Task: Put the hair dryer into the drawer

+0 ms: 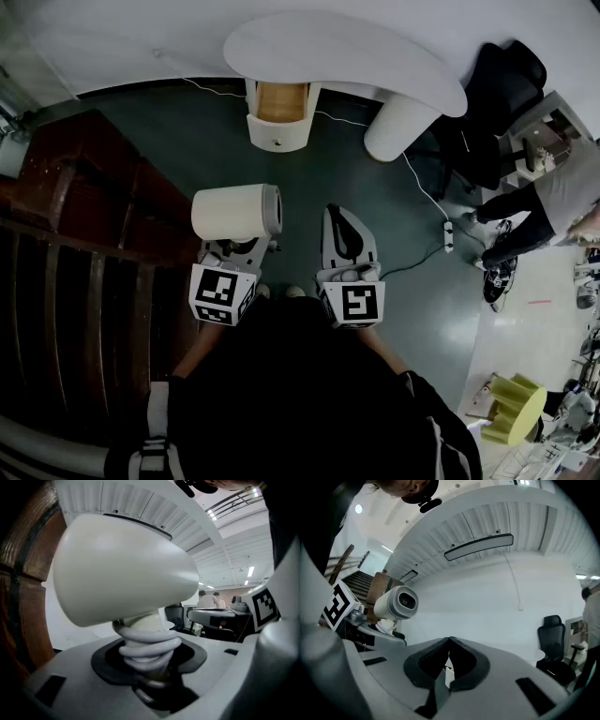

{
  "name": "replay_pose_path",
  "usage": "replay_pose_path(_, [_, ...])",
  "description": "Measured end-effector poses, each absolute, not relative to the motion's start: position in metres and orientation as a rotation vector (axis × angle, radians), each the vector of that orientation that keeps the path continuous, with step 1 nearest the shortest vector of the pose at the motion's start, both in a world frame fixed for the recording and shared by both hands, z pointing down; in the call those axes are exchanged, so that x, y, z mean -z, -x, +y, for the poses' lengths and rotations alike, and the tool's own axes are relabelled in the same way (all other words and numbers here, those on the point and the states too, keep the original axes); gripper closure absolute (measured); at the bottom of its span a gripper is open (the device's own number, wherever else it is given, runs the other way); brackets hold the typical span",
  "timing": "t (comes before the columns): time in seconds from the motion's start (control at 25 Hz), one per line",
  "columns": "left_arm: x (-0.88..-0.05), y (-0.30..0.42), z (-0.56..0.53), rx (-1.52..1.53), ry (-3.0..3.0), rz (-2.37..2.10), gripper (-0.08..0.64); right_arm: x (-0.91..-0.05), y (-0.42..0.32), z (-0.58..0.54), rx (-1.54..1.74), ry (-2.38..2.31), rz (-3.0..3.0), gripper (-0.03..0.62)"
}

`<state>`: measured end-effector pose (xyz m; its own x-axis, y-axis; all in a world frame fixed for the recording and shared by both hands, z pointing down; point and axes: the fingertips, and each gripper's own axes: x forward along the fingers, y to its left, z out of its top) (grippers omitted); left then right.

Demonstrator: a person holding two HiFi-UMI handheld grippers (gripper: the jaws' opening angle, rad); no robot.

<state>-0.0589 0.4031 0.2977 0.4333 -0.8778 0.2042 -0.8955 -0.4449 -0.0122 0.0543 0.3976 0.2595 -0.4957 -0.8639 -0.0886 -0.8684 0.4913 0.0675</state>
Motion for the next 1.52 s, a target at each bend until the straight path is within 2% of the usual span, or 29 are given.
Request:
replay_pose_path(0.84, [-0.307,0.026,0.383,-0.291,-2.534,-1.614,0.337,-0.279,-0.094,0.37,-0.05,1.542,2.699,0.569])
replay_pose_path(1.52, [-0.315,0.072,0.216,-0.322,-2.584,-1.562,0.337,-0.287,-0.047,0.221,-0.025,1.631,2.754,0.568])
